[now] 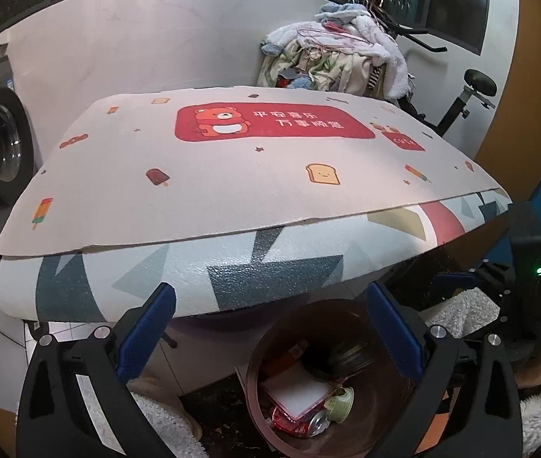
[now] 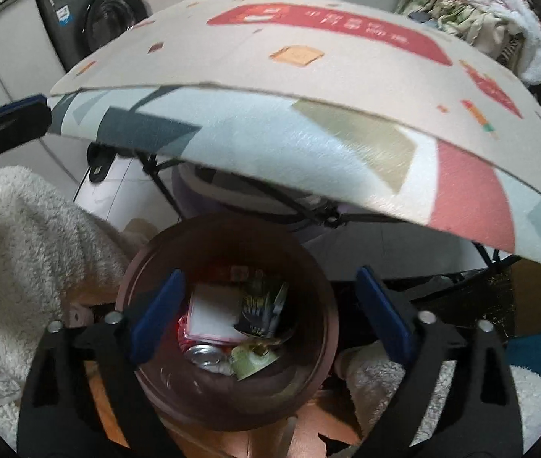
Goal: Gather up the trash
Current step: 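Open the right tool over the bin to drop the tissue pack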
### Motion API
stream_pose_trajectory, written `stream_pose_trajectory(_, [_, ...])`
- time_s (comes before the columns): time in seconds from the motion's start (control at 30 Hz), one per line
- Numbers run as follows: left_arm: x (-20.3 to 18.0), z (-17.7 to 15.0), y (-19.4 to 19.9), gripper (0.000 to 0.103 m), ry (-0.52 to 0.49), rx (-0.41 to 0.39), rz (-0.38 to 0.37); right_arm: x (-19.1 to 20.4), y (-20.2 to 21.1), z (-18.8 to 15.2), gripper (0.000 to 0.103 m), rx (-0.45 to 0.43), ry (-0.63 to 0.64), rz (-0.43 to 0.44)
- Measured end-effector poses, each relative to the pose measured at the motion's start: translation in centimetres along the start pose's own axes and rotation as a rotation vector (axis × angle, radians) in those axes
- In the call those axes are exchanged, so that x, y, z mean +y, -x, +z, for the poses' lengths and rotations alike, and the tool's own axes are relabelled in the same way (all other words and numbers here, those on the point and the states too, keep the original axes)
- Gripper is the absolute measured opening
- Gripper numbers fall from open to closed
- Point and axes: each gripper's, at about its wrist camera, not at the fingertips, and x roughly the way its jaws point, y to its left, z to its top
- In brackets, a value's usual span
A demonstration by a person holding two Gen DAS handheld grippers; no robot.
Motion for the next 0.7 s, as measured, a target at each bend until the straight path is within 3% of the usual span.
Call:
stream_pose_trajectory(0.1, [0.2, 0.1, 0.0, 0.097, 0.01, -0.005, 0.029, -0.7, 0.2, 0.1, 0.097, -0.008, -0.026, -0.014])
stream_pose_trajectory(0.3, [-0.6, 1.3, 1.2, 0.097, -0.036, -0.073, 0.186, -2.5, 2.0, 1.7, 0.097, -0.067, -0.083, -0.04])
stream_pose_trajectory(0.43, [-0.9, 3.0, 1.9, 0.097, -0.07, -0.101, 0.171, -3.1, 4.5, 3.8, 0.097, -0.131, -0.073, -0.066])
stream_pose_trajectory(0.7, [-2.2, 8.8, 6.7, 0.097, -0.115, -0.305, 0.191, -4.9, 11.2, 9.1, 0.097, -0.272, -0.054, -0.112])
